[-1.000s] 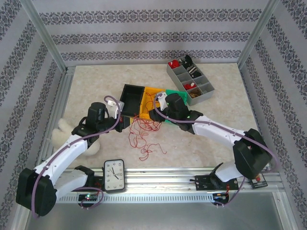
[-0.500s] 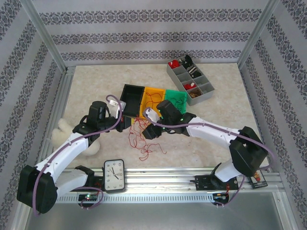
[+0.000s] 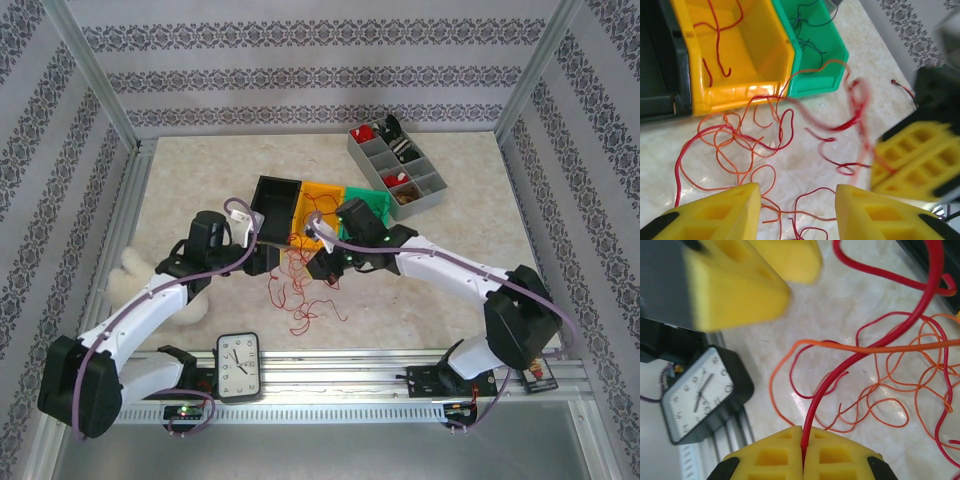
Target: Untangle the cables
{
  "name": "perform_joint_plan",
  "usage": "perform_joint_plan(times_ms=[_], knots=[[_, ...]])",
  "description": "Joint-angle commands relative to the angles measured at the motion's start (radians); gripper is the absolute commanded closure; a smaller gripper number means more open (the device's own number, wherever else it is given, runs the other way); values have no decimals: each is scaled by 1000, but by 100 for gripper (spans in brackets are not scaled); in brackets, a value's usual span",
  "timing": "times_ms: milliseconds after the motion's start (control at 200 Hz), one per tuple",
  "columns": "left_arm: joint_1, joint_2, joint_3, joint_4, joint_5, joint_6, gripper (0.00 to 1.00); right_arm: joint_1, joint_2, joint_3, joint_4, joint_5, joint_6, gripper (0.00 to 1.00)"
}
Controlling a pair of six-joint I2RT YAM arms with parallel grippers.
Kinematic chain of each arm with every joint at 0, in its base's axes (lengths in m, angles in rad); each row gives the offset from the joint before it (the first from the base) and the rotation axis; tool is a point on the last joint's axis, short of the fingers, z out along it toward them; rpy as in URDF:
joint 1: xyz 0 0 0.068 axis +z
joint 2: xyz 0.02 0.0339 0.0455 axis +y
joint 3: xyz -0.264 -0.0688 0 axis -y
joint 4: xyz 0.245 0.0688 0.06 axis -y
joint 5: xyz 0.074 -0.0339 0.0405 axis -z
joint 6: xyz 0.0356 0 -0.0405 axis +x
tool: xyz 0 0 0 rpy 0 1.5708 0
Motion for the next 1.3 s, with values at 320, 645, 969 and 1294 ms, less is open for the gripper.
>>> perform_joint_plan(times_ms=[320, 645, 969, 1294], knots=[[-21, 41, 2, 35, 93, -3, 44, -61, -58, 21, -12, -56, 25, 100], [-25, 47, 85, -82, 261, 22, 38, -75, -28, 31, 5, -30, 31, 100], [-121, 200, 160, -3, 280, 30, 39, -79, -18, 40, 21, -12, 54, 100], [-124, 317, 220, 71, 191, 55, 57, -78, -48, 9, 21, -28, 71, 100]])
